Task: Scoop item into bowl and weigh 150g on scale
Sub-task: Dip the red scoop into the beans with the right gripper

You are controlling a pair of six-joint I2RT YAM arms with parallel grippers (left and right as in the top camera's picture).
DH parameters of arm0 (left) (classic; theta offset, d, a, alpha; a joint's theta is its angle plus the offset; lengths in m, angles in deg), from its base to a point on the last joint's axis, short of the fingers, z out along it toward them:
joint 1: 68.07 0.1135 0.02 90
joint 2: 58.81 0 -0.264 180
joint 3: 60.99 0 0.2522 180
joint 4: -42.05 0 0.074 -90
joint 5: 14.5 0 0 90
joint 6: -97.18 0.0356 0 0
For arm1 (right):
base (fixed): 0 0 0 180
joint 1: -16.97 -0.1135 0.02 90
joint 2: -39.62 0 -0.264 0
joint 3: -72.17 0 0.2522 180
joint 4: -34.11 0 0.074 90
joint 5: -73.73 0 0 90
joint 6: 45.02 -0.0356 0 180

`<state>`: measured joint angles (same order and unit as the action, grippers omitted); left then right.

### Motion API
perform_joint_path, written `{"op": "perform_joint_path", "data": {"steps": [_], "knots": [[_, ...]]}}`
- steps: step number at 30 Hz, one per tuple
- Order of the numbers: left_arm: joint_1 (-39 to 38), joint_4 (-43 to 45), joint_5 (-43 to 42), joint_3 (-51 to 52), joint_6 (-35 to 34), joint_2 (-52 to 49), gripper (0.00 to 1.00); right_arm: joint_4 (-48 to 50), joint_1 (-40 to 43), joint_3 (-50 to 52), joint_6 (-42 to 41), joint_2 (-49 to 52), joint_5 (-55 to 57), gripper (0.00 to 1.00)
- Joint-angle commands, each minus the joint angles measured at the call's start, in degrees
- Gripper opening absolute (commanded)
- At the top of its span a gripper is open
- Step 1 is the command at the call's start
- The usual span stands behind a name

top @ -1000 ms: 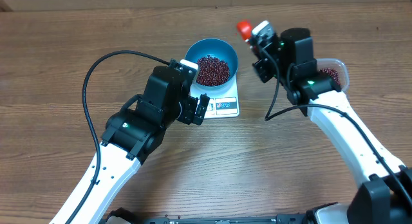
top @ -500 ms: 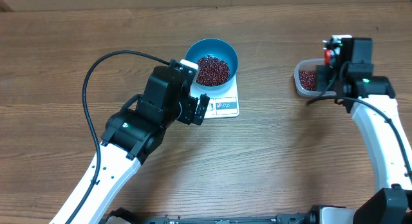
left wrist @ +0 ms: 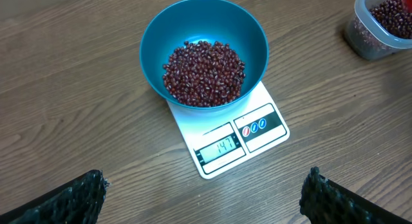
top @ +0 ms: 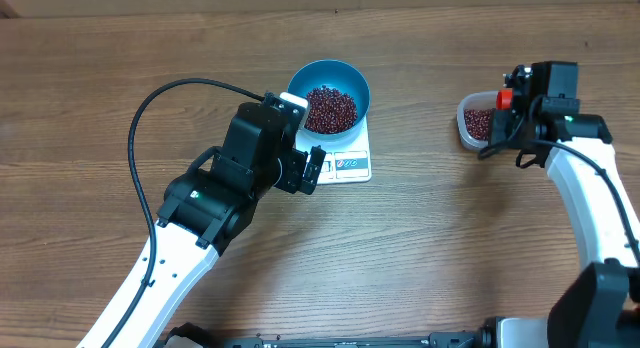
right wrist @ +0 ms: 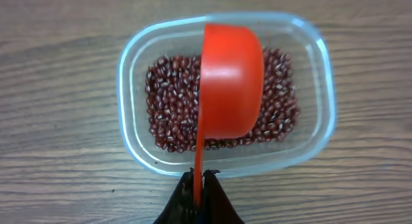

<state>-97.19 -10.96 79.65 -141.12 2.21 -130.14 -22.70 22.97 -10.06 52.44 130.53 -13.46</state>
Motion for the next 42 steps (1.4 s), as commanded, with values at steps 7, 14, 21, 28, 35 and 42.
{"op": "perform_joint_path", "data": {"steps": [7,14,21,28,35,42], "knots": [[0.24,0.11,0.5,-1.29,0.26,-0.24,0.99,0.68,0.09,0.63,-0.44,6.54,-0.66,0.04],[0.24,0.09,0.52,-1.29,0.26,-0.24,1.0,0.68,0.09,0.63,-0.37,8.22,-7.85,0.04],[0.24,0.09,0.5,-1.29,0.26,-0.24,0.99,-0.37,0.17,0.61,0.07,8.2,-13.97,0.04],[0.24,0.09,0.5,-1.29,0.26,-0.24,1.0,-0.22,2.36,0.22,0.0,5.25,-12.76,0.04],[0.24,0.09,0.5,-1.29,0.26,-0.24,0.99,-1.36,6.34,0.09,-0.04,-0.46,-14.58,0.04],[0.24,0.09,0.5,-1.29,0.26,-0.24,1.0,-2.95,7.26,0.09,-0.02,-0.85,-22.23,0.04]]}}
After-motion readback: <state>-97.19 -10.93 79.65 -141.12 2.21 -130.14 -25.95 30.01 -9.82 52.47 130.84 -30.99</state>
